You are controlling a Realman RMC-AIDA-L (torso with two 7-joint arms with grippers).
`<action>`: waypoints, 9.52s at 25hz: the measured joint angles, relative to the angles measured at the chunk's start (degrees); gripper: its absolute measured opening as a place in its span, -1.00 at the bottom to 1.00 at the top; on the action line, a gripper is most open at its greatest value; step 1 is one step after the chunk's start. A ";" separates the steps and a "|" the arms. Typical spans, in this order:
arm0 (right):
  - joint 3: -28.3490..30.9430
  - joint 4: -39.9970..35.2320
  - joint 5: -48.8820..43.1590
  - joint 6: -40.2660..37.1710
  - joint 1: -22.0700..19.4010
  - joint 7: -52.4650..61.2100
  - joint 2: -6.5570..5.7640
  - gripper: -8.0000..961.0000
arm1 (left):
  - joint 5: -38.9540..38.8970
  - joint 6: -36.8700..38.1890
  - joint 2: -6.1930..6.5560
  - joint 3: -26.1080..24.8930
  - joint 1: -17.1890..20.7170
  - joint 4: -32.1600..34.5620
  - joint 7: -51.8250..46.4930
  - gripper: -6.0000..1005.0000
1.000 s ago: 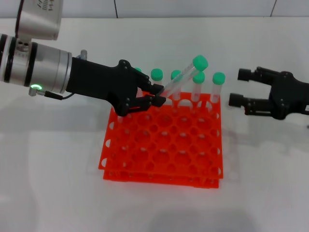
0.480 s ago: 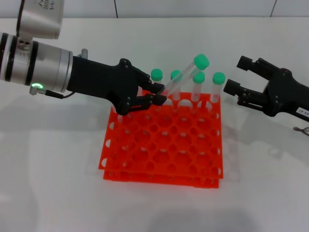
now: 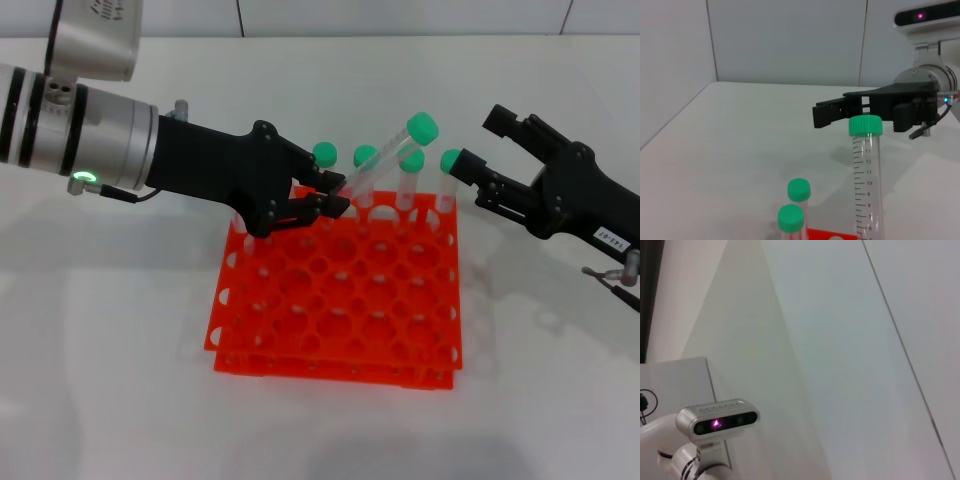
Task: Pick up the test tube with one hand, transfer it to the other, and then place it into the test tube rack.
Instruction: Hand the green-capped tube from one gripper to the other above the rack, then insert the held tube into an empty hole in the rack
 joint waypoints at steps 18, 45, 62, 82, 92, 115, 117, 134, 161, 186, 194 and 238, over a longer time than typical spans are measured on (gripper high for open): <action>3.47 8.31 0.77 0.42 5.09 -6.97 0.00 0.81 | 0.10 -2.00 -0.52 0.91 -0.96 0.00 0.11 -0.61; 3.17 10.08 0.11 0.13 6.15 -7.82 0.00 0.79 | 0.26 -3.66 -0.51 1.62 -2.28 -0.22 0.18 -0.60; 3.88 10.46 -1.10 -0.04 6.23 -8.37 0.00 0.08 | 0.28 -3.65 -0.57 1.74 -2.24 -0.07 0.18 -0.60; 3.89 10.72 -1.08 0.22 6.74 -8.51 0.00 -0.47 | 0.27 -3.65 -0.88 2.29 -2.23 -0.06 0.17 -0.60; 3.88 10.33 -0.92 0.23 6.37 -8.25 0.00 -0.47 | 0.27 -3.09 -0.94 3.11 -2.17 0.80 -1.67 -0.60; 2.92 5.72 -3.76 -0.30 5.37 -4.26 -0.12 -0.46 | 3.90 3.52 -2.61 5.66 9.82 35.73 -29.12 0.64; 2.86 3.37 -4.16 -0.52 4.38 -1.77 -0.22 -0.46 | 3.98 4.21 -2.74 5.63 11.78 40.56 -32.08 0.73; -6.67 -14.03 -4.22 -0.35 4.03 13.30 -0.63 -0.45 | -9.59 5.97 -3.19 0.14 39.01 61.12 -34.51 0.75; -8.39 -19.60 -4.10 -0.59 4.32 17.34 -0.56 -0.44 | -4.27 6.58 -2.78 -16.08 36.06 22.33 -3.57 0.75; -31.74 -37.83 8.03 13.54 3.91 27.29 -0.01 -0.43 | -2.78 5.78 -2.73 -16.03 34.23 20.25 -2.86 0.75; -45.24 -54.18 8.52 29.01 -3.09 34.27 -0.33 -0.43 | -2.51 5.25 -2.71 -15.88 33.92 20.12 -2.81 0.75; -58.34 -59.62 11.54 44.32 -4.15 38.45 0.02 -0.42 | -1.65 3.73 -2.71 -15.72 32.27 18.72 -2.37 0.75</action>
